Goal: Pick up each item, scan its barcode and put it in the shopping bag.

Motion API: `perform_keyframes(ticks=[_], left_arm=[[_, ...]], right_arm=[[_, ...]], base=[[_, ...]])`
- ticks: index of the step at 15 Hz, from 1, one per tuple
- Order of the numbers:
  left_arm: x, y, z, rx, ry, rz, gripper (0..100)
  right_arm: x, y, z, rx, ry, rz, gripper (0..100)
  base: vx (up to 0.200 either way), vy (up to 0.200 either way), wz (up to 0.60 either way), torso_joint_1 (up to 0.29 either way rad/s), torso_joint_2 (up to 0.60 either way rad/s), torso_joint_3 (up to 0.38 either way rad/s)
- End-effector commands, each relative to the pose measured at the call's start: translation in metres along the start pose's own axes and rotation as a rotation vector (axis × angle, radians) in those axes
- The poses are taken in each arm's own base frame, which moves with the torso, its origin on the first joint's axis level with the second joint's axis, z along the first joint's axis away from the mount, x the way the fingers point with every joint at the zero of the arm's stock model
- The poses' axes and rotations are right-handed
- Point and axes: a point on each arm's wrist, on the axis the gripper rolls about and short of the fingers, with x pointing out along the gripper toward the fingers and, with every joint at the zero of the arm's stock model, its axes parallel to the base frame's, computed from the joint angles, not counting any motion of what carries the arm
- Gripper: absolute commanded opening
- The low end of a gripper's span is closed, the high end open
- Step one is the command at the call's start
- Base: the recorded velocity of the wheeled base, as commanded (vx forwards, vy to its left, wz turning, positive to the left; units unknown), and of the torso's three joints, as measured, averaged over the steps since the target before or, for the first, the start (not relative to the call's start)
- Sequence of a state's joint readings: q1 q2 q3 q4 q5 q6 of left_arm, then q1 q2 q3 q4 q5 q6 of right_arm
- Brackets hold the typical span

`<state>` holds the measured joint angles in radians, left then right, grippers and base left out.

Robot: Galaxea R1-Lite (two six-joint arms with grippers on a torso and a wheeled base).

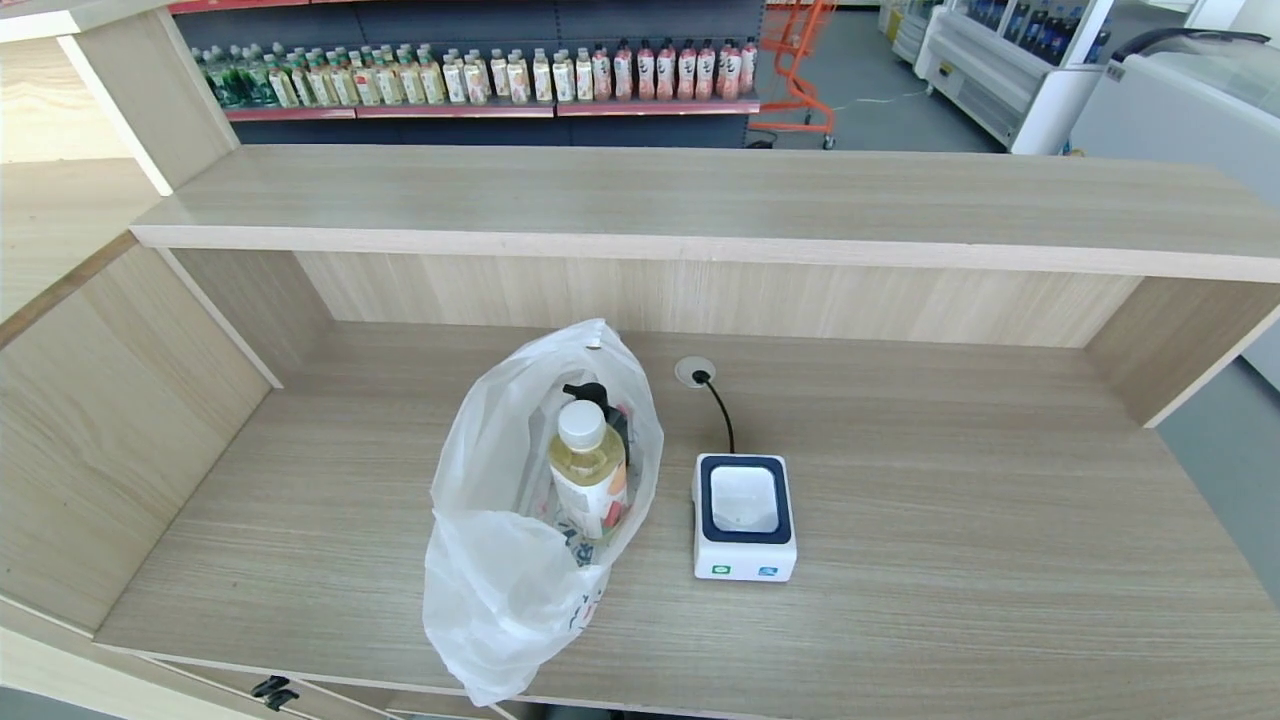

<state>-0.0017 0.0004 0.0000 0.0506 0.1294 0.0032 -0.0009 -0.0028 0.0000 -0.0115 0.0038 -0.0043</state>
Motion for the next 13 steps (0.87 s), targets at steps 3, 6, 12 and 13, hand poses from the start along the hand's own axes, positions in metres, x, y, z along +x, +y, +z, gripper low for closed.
perform_keyframes(ticks=[3, 6, 12, 13], left_arm=[[0.0000, 0.0000, 0.0000, 0.000, 0.000, 0.003, 100], [0.0000, 0.0000, 0.0000, 0.000, 0.000, 0.001, 100], [0.0000, 0.0000, 0.0000, 0.000, 0.000, 0.001, 100], [0.0000, 0.0000, 0.0000, 0.000, 0.000, 0.001, 100]], right_arm=[[0.0002, 0.0000, 0.0001, 0.000, 0.002, 0.000, 0], [0.0002, 0.0000, 0.0001, 0.000, 0.002, 0.000, 0], [0.0002, 0.0000, 0.0001, 0.000, 0.002, 0.002, 0], [0.0002, 0.0000, 0.0001, 0.000, 0.002, 0.002, 0]], base=[[0.000, 0.000, 0.00, 0.000, 0.00, 0.000], [0.000, 0.000, 0.00, 0.000, 0.00, 0.000], [0.000, 0.000, 0.00, 0.000, 0.00, 0.000], [0.000, 0.000, 0.00, 0.000, 0.00, 0.000]])
